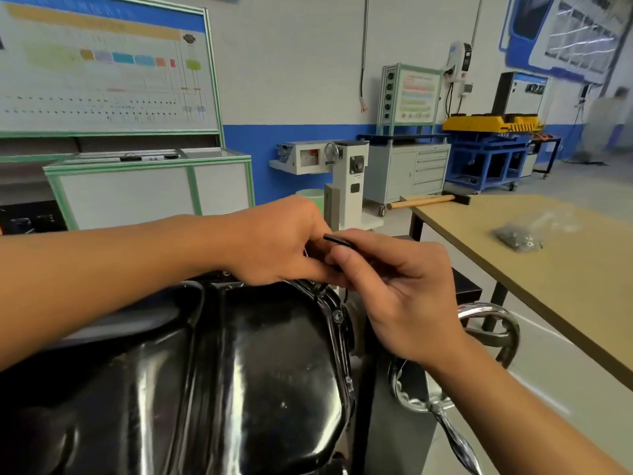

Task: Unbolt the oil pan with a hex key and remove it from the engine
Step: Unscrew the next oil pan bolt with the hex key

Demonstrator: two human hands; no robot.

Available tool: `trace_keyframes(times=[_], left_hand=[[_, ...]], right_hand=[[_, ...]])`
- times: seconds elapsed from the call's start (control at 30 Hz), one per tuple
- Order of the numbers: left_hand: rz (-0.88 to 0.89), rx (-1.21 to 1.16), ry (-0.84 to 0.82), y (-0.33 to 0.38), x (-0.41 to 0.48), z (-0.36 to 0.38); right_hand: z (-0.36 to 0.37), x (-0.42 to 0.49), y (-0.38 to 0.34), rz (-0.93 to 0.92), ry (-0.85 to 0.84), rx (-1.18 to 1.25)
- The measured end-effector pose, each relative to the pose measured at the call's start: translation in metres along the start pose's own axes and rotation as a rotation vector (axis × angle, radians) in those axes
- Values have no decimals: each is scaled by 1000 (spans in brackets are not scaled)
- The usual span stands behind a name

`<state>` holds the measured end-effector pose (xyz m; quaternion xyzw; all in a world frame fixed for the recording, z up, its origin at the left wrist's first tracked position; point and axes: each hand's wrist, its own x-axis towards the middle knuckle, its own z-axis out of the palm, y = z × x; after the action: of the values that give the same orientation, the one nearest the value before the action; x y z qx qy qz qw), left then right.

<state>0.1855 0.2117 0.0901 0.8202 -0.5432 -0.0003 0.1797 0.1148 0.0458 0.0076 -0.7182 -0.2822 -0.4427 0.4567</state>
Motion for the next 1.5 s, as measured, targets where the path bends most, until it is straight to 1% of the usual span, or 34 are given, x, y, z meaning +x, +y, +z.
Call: trace_keyframes(times=[0.13, 0.23, 0.37, 0.5, 0.6, 0.67, 0.77, 0.87, 0.93, 1.03, 1.1, 1.17, 1.23, 1.33, 1.5], left_hand=[[30, -52, 52, -5, -4, 6], [55, -46, 79, -10, -7, 7], [74, -31, 107, -12, -10, 11], [80, -48, 79, -11, -11, 12], [73, -41, 49, -9, -8, 14], [76, -33, 63, -6, -7, 14], [73, 3, 94, -5, -4, 15], [57, -37, 97, -3, -5, 15], [55, -57, 122, -4, -8, 15], [57, -57, 148, -10, -12, 12], [46, -56, 152, -13, -14, 11], [24, -38, 146, -15, -14, 11], [13, -50, 117, -15, -13, 14], [28, -85, 70, -13, -12, 19], [36, -56, 95, -7, -11, 19]], right_hand=[[3, 1, -1, -35, 9, -6], [6, 3, -2, -37, -2, -9], [5, 4, -4, -34, -92, 1], [2, 0, -8, 7, -164, 35], [5, -9, -16, 23, -105, 31], [12, -12, -20, 70, -9, 47], [25, -12, -23, 189, 156, 104], [37, -16, -26, 213, 230, 101], [42, -19, -27, 178, 234, 85], [46, -21, -27, 163, 178, 139], [46, -19, -26, 210, 150, 262], [44, -14, -26, 304, 142, 438], [42, -12, -23, 372, 149, 545], [43, -11, -21, 403, 185, 575], [45, -9, -23, 440, 229, 637]])
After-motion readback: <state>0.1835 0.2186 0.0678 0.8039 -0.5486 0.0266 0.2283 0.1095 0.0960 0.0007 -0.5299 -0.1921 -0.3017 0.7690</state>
